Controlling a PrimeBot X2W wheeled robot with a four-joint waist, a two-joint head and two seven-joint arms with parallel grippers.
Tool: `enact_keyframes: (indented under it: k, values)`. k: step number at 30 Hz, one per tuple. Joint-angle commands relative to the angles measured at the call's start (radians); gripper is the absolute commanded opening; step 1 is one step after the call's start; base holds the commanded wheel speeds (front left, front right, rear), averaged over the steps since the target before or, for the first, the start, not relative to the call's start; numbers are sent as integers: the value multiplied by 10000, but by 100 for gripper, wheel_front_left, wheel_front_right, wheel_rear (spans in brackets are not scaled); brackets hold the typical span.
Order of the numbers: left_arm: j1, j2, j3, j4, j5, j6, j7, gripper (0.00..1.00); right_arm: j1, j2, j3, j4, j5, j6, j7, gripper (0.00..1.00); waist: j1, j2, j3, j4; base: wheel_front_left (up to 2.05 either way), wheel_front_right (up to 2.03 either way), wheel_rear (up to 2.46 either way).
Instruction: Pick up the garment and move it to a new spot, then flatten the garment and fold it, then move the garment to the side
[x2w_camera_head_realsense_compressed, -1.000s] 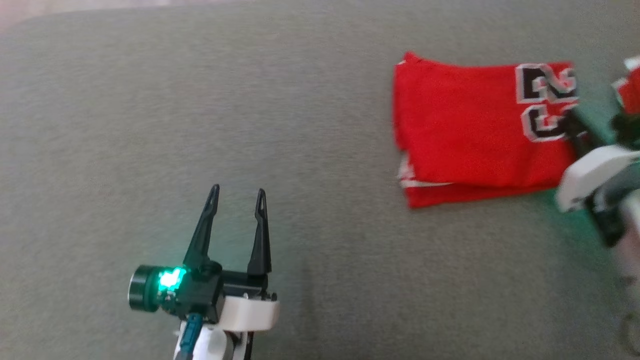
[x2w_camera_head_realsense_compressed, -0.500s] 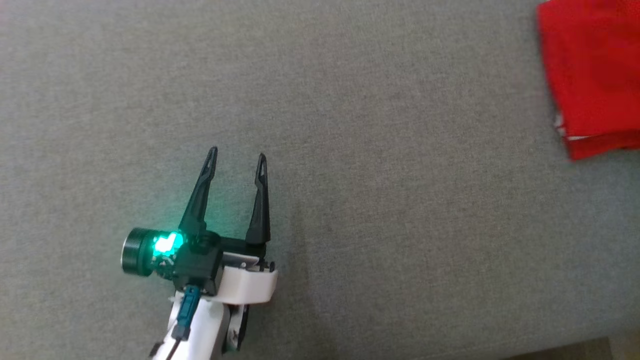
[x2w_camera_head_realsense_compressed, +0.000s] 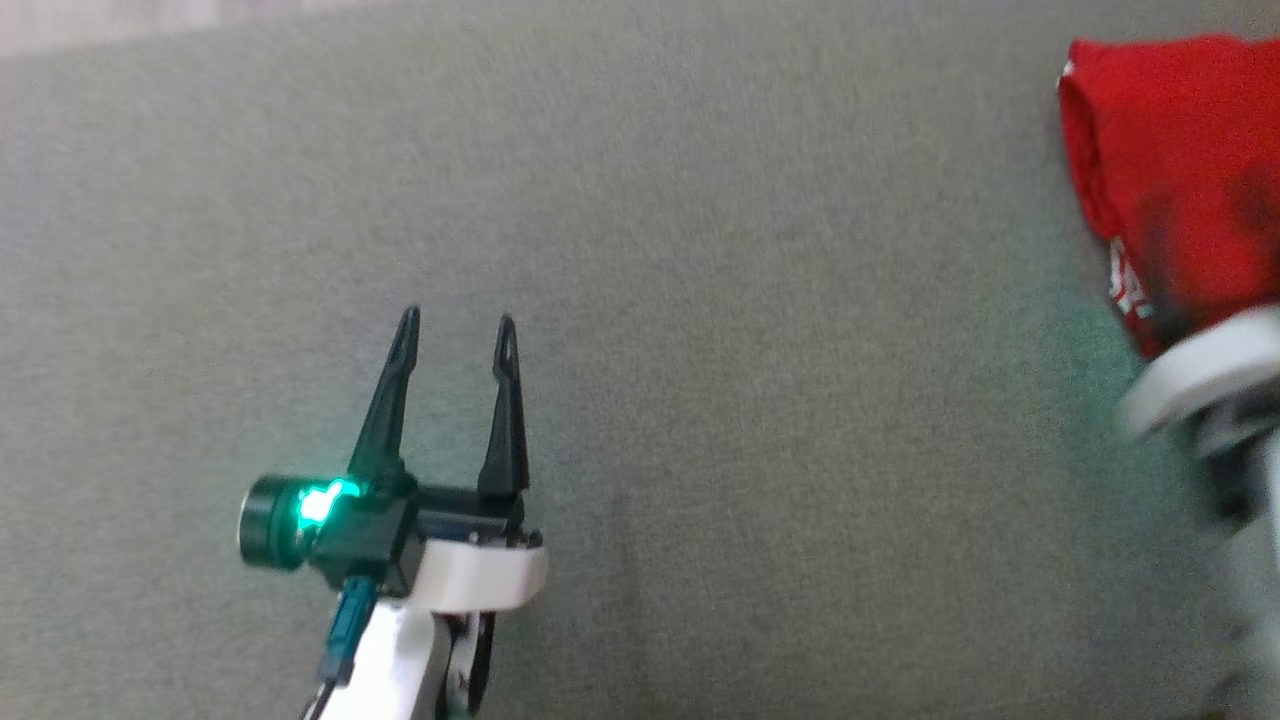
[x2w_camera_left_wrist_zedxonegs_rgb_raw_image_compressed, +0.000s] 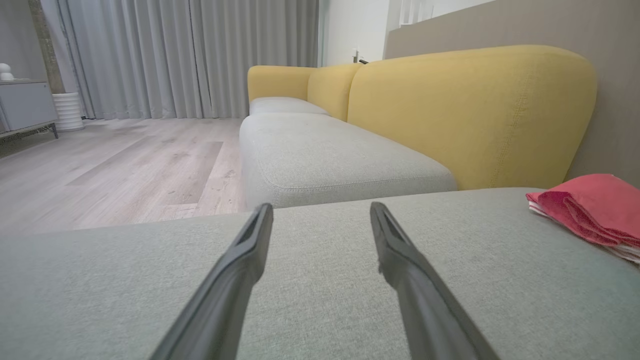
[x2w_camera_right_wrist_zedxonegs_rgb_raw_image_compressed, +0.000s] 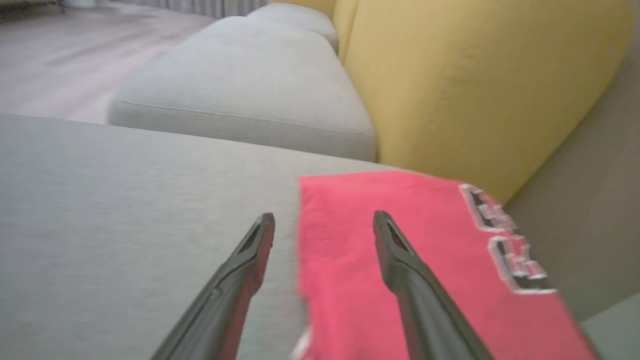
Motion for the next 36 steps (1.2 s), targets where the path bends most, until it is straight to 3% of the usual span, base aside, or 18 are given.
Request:
enact_keyframes:
  k: [1, 5, 9, 11, 18, 36]
  values:
    - [132, -16, 339, -320, -131, 10, -49, 100, 196, 93, 265, -397, 194, -9, -241, 100, 1, 0, -635, 215, 0, 0, 0]
    - [579, -16, 448, -258, -363, 1, -49, 100, 1244, 1221, 1536, -165, 1028, -9, -1389, 100, 1, 0, -1492, 449, 0, 0, 0]
    - [1109, -16, 558, -50, -264, 78, -49, 100, 2039, 1732, 2653, 300, 1779, -9, -2210, 100, 1, 0, -2411, 731, 0, 0, 0]
    - [1394, -16, 652, -24, -219, 169, -49, 100, 2341, 1844, 2907, -82, 1744, -9, -2280, 100, 1, 0, -2821, 879, 0, 0, 0]
    - [2163, -16, 843, -132, 61, -38, -49, 100, 4145, 2318, 2360, -2018, 1055, -9, -2292, 100, 1, 0, -3442, 1373, 0, 0, 0]
    - [2551, -16, 1046, 57, 254, -142, -49, 100, 4840, 2674, 1377, -2314, 428, -9, -2294, 100, 1, 0, -3599, 1509, 0, 0, 0]
